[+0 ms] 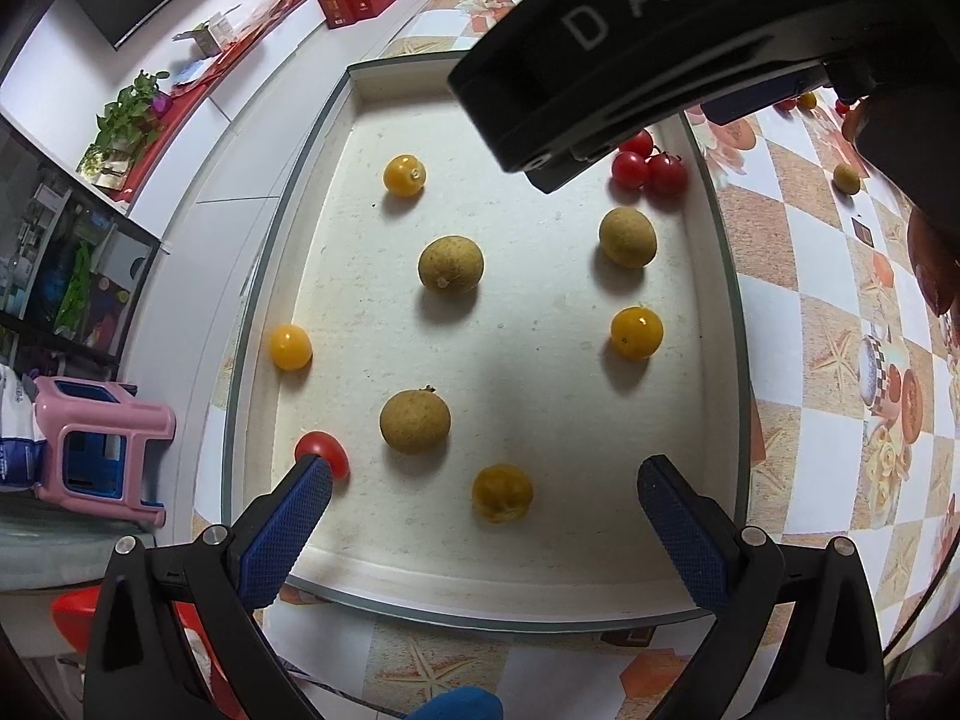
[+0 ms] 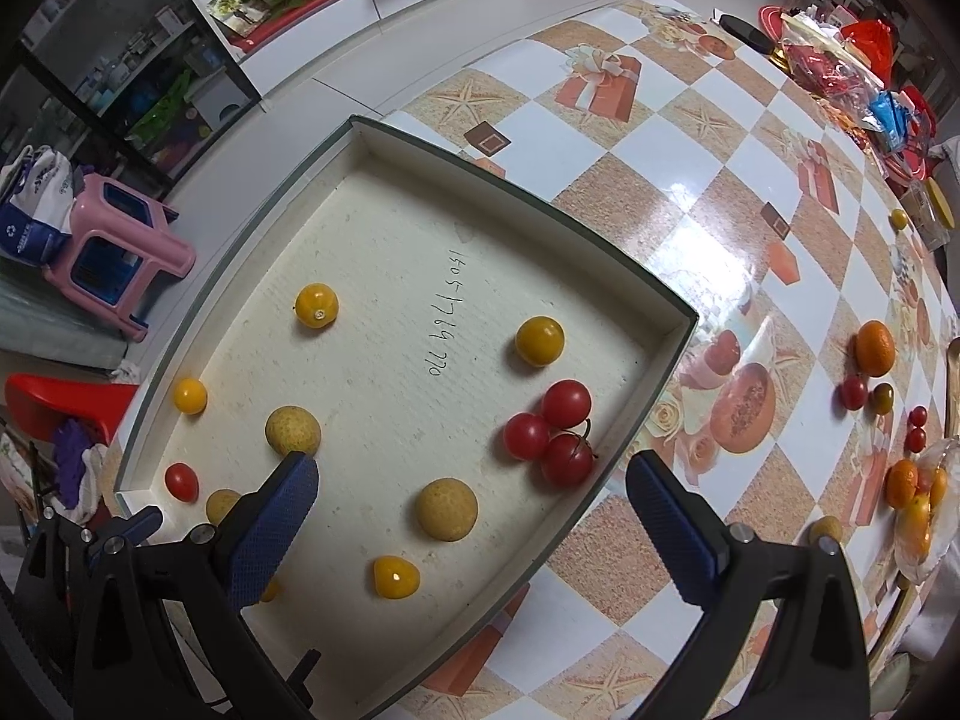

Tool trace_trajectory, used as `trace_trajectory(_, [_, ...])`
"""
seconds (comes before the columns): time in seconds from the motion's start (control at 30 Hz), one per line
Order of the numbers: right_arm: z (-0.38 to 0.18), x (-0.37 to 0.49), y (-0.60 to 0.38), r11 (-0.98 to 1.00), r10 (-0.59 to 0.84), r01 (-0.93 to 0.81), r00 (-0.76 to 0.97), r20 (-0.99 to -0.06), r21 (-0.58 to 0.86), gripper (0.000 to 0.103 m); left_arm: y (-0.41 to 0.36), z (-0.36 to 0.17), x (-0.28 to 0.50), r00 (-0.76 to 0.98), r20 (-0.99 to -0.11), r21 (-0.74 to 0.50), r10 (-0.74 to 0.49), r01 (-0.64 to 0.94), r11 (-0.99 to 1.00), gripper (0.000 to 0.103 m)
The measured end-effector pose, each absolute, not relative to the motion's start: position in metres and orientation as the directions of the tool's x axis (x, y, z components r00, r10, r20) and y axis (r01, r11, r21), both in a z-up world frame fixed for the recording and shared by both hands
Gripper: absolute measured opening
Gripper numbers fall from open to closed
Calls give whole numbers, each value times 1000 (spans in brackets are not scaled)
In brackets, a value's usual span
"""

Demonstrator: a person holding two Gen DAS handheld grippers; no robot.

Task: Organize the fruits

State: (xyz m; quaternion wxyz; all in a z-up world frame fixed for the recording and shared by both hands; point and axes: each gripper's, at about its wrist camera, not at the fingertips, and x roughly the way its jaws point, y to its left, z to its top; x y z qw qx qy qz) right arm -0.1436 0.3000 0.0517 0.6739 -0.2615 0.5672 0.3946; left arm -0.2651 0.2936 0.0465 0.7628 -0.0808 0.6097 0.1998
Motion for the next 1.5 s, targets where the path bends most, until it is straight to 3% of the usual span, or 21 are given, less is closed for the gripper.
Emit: trace_trajectory(1.5, [55, -154, 301, 540, 233, -837, 48, -971, 88, 103, 290, 53, -267, 180, -961, 123, 209, -398, 909, 102])
